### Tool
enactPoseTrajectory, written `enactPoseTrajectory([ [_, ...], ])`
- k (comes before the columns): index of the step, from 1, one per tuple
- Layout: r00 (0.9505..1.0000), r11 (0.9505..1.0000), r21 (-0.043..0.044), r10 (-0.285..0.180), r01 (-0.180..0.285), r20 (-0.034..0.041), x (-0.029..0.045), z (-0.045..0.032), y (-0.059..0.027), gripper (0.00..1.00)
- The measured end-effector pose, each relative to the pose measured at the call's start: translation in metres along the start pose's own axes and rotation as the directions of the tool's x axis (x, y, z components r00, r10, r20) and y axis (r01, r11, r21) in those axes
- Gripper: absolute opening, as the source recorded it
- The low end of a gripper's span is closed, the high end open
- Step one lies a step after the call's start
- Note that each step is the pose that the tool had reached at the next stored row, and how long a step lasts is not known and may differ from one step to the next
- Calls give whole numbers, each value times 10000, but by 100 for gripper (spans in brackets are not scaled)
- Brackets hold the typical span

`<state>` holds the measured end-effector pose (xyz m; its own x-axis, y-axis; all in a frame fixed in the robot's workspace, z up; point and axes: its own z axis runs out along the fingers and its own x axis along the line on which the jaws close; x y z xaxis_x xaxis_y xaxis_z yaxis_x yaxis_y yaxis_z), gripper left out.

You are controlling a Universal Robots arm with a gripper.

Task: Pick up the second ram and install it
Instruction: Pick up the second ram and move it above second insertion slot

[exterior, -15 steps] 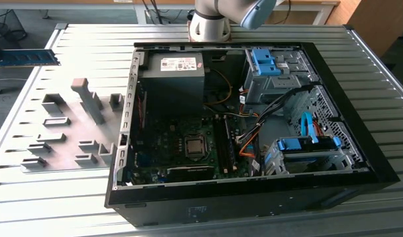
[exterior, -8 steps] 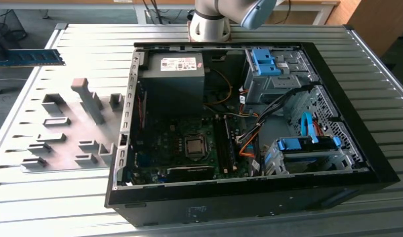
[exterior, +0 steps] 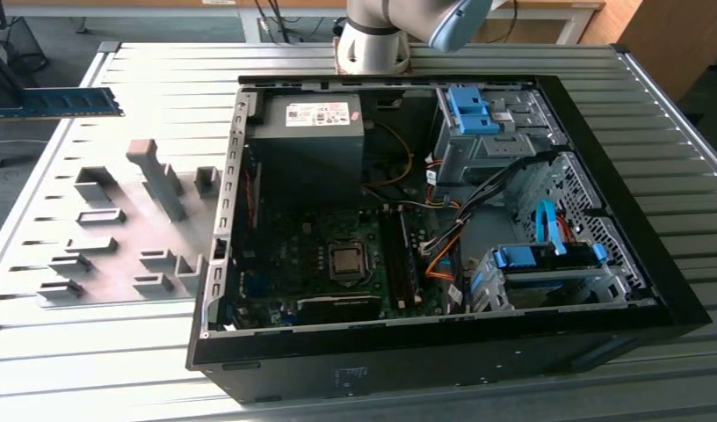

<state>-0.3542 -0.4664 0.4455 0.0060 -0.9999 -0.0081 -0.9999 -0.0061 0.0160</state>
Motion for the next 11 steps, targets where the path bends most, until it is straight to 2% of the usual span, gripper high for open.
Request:
enactPoseTrajectory([
  [5, 10000, 10000, 0, -2, 2, 0, 0, -1, -7, 14],
  [11, 10000, 10000, -1, -2, 2, -1, 0, -1, -64, 14],
])
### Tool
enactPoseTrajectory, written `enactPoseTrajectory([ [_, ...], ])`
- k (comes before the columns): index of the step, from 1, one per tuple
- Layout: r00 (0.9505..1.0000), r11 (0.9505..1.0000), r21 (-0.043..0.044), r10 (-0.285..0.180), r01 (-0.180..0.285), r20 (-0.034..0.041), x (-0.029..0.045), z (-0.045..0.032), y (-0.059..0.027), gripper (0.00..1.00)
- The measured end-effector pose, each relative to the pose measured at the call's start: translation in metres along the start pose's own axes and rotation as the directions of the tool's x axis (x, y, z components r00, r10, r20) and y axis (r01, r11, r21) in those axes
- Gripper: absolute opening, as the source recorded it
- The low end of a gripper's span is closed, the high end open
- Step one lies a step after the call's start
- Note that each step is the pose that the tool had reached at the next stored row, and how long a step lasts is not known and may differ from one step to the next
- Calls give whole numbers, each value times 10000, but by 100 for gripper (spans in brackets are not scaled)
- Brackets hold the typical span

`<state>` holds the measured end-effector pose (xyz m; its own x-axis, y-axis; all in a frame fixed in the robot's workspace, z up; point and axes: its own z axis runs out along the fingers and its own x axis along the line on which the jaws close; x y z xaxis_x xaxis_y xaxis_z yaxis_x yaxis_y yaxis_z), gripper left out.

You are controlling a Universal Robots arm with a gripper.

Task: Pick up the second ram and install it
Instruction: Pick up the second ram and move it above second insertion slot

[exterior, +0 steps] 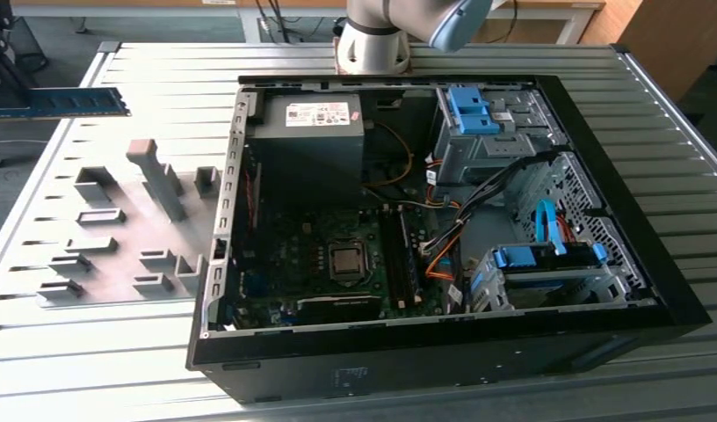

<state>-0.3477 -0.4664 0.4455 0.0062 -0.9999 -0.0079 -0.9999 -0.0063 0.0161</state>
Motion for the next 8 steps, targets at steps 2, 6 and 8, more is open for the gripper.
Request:
enactPoseTrajectory([
  [2, 10000, 10000, 0, 0, 0, 0, 0, 1, -26, 14],
  [6, 10000, 10000, 0, 0, 0, 1, 1, 3, -105, 14],
  [8, 10000, 10000, 0, 0, 0, 1, 1, 5, -132, 14],
])
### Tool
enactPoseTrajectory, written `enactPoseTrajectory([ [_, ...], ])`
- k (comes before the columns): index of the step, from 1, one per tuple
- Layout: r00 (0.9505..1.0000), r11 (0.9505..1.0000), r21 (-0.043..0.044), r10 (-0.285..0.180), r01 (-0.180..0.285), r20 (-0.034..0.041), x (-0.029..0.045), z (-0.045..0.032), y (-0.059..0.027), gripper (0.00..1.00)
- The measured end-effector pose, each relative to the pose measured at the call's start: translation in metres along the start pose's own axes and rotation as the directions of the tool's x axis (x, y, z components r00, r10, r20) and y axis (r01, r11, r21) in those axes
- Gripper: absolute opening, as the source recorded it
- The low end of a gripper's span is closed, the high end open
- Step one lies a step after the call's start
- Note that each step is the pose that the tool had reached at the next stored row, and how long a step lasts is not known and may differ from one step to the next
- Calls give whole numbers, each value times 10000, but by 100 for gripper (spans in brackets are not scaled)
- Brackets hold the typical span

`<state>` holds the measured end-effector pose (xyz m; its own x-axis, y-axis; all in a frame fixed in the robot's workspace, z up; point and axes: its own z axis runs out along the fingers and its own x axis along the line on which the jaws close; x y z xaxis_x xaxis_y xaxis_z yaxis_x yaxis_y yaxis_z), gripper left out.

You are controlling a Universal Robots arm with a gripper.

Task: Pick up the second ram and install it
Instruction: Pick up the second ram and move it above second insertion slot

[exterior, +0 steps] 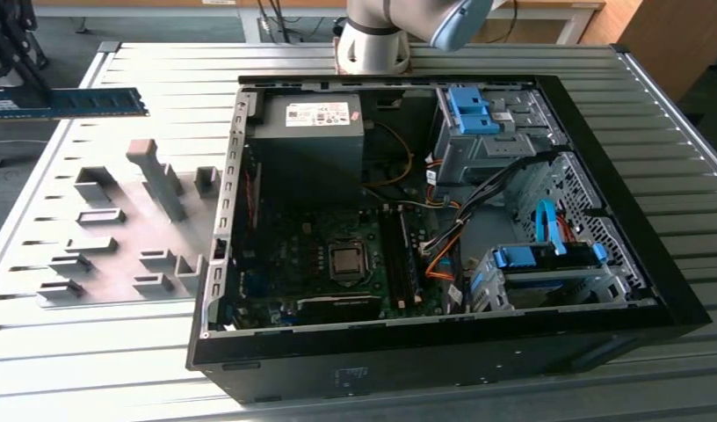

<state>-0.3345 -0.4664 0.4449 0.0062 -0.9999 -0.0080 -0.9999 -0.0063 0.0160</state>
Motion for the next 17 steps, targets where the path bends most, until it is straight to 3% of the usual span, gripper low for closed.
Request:
enactPoseTrajectory([
  [11, 10000, 10000, 0, 0, 0, 0, 1, 15, -171, 14],
  [17, 10000, 10000, 0, 0, 0, 0, 2, 18, -310, 14],
])
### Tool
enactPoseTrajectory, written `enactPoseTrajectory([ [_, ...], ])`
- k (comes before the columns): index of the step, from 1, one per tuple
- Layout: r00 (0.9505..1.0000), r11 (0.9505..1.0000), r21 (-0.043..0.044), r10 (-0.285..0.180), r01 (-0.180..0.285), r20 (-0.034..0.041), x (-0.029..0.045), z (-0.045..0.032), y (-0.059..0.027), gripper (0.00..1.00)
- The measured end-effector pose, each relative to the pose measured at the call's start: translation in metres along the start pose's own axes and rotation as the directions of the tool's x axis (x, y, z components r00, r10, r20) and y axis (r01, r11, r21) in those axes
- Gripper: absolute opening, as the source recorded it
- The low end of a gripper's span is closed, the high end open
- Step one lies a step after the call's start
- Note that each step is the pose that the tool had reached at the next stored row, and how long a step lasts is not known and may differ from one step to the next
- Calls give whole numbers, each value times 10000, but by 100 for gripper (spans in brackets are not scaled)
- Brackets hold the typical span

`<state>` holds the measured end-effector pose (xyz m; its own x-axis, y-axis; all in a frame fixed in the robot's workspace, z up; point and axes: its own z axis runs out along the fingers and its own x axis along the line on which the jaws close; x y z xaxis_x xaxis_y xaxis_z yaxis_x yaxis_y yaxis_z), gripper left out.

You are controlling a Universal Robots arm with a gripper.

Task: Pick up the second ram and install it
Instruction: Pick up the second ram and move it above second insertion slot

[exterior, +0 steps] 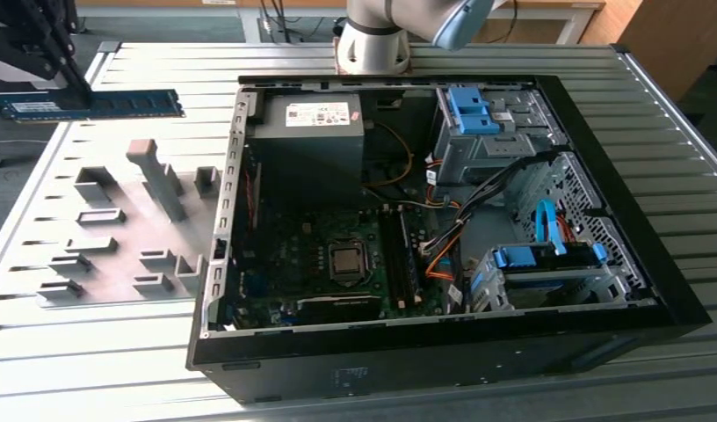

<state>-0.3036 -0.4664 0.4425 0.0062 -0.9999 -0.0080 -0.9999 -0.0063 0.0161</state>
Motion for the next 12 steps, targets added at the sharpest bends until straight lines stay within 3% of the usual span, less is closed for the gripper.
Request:
enactPoseTrajectory([
  [6, 10000, 10000, 0, 0, 0, 0, 1, 4, -113, 14],
  [12, 10000, 10000, 1, 0, 0, 0, 1, 4, -120, 14],
])
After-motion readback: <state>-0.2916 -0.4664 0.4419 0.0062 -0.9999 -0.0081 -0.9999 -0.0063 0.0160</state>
